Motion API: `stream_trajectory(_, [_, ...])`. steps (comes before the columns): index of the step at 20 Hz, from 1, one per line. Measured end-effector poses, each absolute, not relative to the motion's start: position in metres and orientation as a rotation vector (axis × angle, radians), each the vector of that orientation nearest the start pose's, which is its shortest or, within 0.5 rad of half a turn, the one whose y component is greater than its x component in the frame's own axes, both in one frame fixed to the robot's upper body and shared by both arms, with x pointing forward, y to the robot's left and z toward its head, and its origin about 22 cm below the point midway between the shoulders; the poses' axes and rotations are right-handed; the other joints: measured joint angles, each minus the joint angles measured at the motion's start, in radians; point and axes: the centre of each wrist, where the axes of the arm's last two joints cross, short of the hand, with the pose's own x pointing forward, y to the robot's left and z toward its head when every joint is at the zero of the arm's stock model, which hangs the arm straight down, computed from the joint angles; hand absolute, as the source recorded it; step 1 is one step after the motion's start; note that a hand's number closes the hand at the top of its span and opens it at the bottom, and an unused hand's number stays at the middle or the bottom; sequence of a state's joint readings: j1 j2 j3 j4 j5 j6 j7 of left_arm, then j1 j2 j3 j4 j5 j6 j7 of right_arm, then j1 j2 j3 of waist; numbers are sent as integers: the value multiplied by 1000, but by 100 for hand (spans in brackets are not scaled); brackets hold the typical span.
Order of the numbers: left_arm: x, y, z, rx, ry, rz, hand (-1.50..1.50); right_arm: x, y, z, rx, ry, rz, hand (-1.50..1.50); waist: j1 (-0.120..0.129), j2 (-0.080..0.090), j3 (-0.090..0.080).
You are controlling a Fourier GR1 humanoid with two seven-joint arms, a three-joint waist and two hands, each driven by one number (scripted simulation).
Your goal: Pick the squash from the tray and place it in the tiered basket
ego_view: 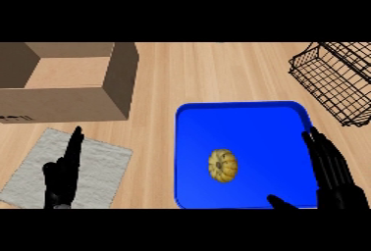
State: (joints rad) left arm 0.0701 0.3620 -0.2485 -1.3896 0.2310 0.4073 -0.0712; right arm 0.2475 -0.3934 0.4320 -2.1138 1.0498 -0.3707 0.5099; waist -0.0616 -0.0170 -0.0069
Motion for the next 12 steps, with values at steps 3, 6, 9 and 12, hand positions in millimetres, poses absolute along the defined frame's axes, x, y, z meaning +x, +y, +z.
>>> stream_trajectory(3, [210,277,-45,339,-1356,13,0,144,-202,73,-1210,-1424,727,-150,5,1,-1])
stream_trajectory(6, [210,271,-45,329,-1363,7,0,140,-189,74,-1322,-1303,780,-150,17,2,-1])
stream_trajectory(9, [212,265,-44,316,-1364,-5,0,137,-163,78,-1411,-1223,787,-150,33,4,1])
stream_trajectory(12, [213,259,-45,303,-1368,-15,0,135,-129,79,-1486,-1149,794,-150,45,5,4])
